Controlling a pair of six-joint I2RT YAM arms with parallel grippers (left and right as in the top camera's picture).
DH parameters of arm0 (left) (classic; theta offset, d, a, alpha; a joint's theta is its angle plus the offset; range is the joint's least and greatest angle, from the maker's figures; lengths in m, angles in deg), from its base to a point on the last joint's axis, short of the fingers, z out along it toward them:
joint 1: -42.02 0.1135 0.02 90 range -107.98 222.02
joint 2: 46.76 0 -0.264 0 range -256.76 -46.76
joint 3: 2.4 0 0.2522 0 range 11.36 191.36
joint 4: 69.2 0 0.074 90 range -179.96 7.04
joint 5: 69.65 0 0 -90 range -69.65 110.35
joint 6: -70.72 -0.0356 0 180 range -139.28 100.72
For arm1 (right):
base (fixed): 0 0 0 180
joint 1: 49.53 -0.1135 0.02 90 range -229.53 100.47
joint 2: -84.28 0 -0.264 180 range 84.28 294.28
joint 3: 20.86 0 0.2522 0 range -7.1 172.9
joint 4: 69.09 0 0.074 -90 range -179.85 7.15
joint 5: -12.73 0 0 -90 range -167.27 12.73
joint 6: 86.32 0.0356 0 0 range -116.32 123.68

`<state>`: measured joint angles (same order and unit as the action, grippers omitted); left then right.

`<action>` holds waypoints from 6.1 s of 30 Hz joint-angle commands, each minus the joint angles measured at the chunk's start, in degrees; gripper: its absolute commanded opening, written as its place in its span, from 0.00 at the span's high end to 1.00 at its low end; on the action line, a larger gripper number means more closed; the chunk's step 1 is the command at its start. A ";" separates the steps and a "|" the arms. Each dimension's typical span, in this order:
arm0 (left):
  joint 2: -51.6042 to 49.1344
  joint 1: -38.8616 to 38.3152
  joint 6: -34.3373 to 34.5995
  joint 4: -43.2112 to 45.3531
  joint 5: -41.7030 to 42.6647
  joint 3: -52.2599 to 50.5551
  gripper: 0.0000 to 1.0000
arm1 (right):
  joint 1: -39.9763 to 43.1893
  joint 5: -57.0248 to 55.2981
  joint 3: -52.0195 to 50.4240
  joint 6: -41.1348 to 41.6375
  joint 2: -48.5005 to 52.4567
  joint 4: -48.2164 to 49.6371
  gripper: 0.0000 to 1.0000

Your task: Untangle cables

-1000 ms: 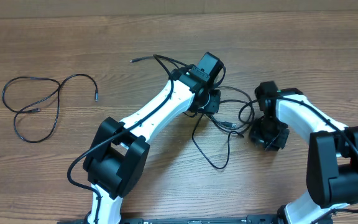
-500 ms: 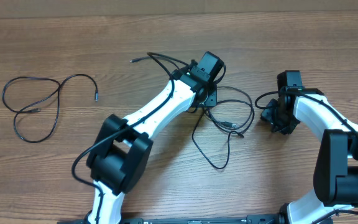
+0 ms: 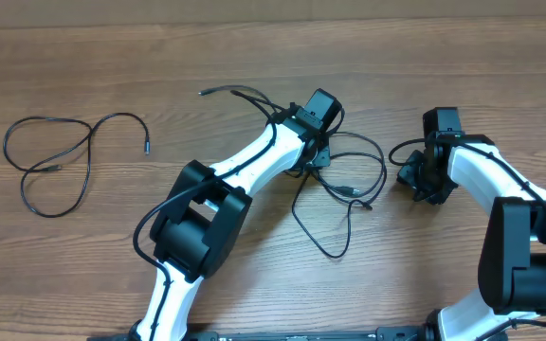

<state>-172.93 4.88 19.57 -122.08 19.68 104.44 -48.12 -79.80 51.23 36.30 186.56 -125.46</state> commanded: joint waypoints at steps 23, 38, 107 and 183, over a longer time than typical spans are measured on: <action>0.17 -0.13 2.60 -5.42 0.24 3.06 0.69 | 0.15 2.27 -0.94 0.37 0.76 0.98 0.55; 1.07 0.79 -0.37 -1.62 3.89 5.18 0.89 | 0.15 3.78 -0.94 0.35 0.76 1.03 0.55; 39.30 11.74 -24.26 -9.16 -50.97 32.28 0.96 | 0.26 16.52 0.94 -11.39 0.76 3.54 0.60; 1.77 27.82 -1.57 -35.34 -6.45 5.16 0.25 | 0.26 16.68 0.90 -11.41 0.76 3.98 0.59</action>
<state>-170.99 32.09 15.85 -157.62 14.24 110.43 -48.05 -62.70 50.96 24.67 187.00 -121.83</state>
